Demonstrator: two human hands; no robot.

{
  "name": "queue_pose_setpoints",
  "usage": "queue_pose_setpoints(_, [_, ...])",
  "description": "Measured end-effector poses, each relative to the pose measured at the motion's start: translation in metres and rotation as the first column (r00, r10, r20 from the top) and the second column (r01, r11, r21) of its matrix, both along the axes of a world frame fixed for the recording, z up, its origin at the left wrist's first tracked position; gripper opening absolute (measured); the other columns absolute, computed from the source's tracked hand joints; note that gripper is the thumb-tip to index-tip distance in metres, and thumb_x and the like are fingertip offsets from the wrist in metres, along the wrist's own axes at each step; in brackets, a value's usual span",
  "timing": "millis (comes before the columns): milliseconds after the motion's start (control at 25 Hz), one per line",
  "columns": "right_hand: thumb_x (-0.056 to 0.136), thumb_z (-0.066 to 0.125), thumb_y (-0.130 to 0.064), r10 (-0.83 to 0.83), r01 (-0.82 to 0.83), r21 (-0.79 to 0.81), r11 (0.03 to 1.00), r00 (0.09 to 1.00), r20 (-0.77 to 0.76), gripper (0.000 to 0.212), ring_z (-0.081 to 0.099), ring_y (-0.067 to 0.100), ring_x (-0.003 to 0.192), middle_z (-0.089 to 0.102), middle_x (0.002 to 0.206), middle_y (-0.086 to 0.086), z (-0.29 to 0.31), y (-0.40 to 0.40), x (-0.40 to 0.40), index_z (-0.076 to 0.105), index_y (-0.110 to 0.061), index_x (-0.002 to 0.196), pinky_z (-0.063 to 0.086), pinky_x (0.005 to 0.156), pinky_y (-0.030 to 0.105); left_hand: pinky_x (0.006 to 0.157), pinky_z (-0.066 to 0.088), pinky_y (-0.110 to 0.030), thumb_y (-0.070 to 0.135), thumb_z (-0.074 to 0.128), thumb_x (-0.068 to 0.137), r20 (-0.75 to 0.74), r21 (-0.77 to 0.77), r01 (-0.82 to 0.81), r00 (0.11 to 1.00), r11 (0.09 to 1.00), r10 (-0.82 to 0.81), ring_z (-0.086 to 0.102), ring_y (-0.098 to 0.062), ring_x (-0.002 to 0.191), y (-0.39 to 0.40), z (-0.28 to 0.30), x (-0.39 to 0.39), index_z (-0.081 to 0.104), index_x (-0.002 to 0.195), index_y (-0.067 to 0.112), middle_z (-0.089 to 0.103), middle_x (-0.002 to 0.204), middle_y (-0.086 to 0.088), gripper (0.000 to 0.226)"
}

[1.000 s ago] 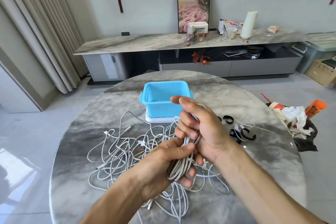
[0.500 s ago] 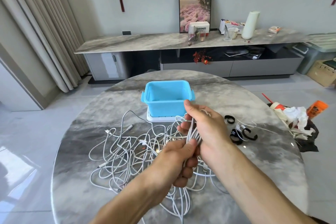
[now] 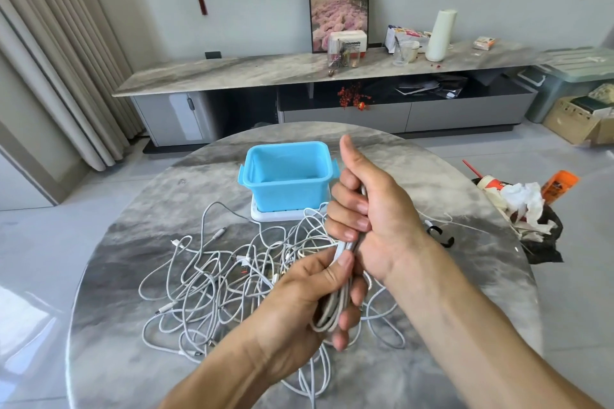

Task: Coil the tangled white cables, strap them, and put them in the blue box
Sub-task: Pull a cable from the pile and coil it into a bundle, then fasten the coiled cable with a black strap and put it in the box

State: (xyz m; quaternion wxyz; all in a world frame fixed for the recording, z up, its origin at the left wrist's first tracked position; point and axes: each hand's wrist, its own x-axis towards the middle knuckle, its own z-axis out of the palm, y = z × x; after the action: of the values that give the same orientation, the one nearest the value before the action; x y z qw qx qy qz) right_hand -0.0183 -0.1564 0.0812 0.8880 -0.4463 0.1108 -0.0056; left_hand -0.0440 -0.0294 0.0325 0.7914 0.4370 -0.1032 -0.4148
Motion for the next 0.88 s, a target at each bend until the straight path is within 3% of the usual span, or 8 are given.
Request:
queue_pose_setpoints(160, [0.086, 0.061, -0.054, 0.031, -0.032, 0.076, 0.997, 0.999, 0.012, 0.049, 0.016, 0.006, 0.031, 0.019, 0.043, -0.008, -0.005, -0.007, 0.004, 0.035, -0.022, 0.059, 0.017, 0.033, 0.02, 0.036, 0.012, -0.009, 0.044, 0.059, 0.088, 0.006, 0.157, 0.003, 1.0, 0.988, -0.004, 0.026, -0.005, 0.039, -0.004, 0.008, 0.003, 0.054, 0.083, 0.013, 0.04, 0.06, -0.002, 0.031])
queue_pose_setpoints(320, [0.084, 0.062, -0.054, 0.032, -0.034, 0.091, 0.995, 0.999, 0.025, 0.051, 0.015, 0.007, 0.033, 0.018, 0.042, -0.008, -0.01, -0.01, 0.006, 0.033, -0.023, 0.057, 0.029, 0.039, 0.021, 0.033, 0.013, -0.011, 0.047, 0.046, 0.091, -0.088, 0.198, 0.134, 0.989, 0.971, -0.119, 0.026, -0.005, 0.039, -0.001, 0.017, 0.015, 0.058, 0.082, 0.01, 0.037, 0.059, -0.001, 0.04])
queue_pose_setpoints(440, [0.077, 0.067, -0.052, -0.031, 0.028, 0.081, 0.996, 0.999, 0.025, 0.047, 0.028, 0.008, 0.037, 0.021, 0.042, -0.007, -0.015, -0.011, 0.01, 0.037, -0.022, 0.057, 0.049, 0.066, 0.029, 0.035, 0.014, -0.009, 0.047, 0.043, 0.095, 0.047, 0.315, 0.04, 0.997, 0.948, -0.058, 0.024, -0.005, 0.039, -0.006, 0.015, 0.013, 0.051, 0.077, 0.014, 0.037, 0.056, 0.001, 0.038])
queue_pose_setpoints(520, [0.074, 0.071, -0.05, -0.055, 0.056, 0.079, 0.995, 0.998, -0.01, 0.04, 0.051, 0.013, 0.047, 0.029, 0.043, -0.005, -0.024, -0.011, 0.016, 0.048, -0.02, 0.061, 0.047, 0.082, 0.035, 0.039, 0.014, -0.01, 0.047, 0.039, 0.1, 0.182, 0.383, -0.095, 0.983, 0.919, 0.026, 0.022, -0.006, 0.039, -0.012, 0.007, 0.009, 0.047, 0.077, 0.016, 0.037, 0.054, 0.003, 0.039])
queue_pose_setpoints(640, [0.077, 0.07, -0.054, 0.017, -0.033, -0.15, 0.988, 0.994, -0.108, 0.04, 0.068, 0.023, 0.078, 0.066, 0.064, 0.001, -0.031, -0.015, 0.022, 0.064, -0.016, 0.088, 0.047, 0.081, 0.037, 0.039, 0.014, -0.012, 0.046, 0.036, 0.102, 0.248, 0.413, -0.216, 0.961, 0.885, 0.119, 0.021, -0.006, 0.039, -0.01, -0.001, 0.014, 0.046, 0.077, 0.016, 0.035, 0.054, 0.005, 0.04])
queue_pose_setpoints(760, [0.089, 0.064, -0.048, -0.133, 0.05, -0.421, 0.906, 0.976, -0.171, 0.032, 0.069, 0.023, 0.095, 0.077, 0.095, -0.001, -0.03, -0.035, 0.027, 0.066, -0.019, 0.102, 0.047, 0.079, 0.037, 0.036, 0.014, -0.012, 0.046, 0.036, 0.102, 0.258, 0.414, -0.316, 0.94, 0.854, 0.223, 0.02, -0.005, 0.039, 0.001, -0.004, 0.029, 0.045, 0.079, 0.016, 0.032, 0.056, 0.005, 0.039])
queue_pose_setpoints(880, [0.095, 0.058, -0.033, -0.271, 0.207, -0.355, 0.912, 0.952, -0.14, 0.016, 0.069, 0.022, 0.094, 0.077, 0.097, 0.0, -0.019, -0.078, 0.023, 0.064, -0.018, 0.098, 0.05, 0.078, 0.036, 0.034, 0.014, -0.01, 0.045, 0.037, 0.102, 0.235, 0.398, -0.366, 0.927, 0.841, 0.292, 0.019, -0.005, 0.038, 0.007, -0.005, 0.035, 0.045, 0.079, 0.015, 0.032, 0.055, 0.005, 0.039])
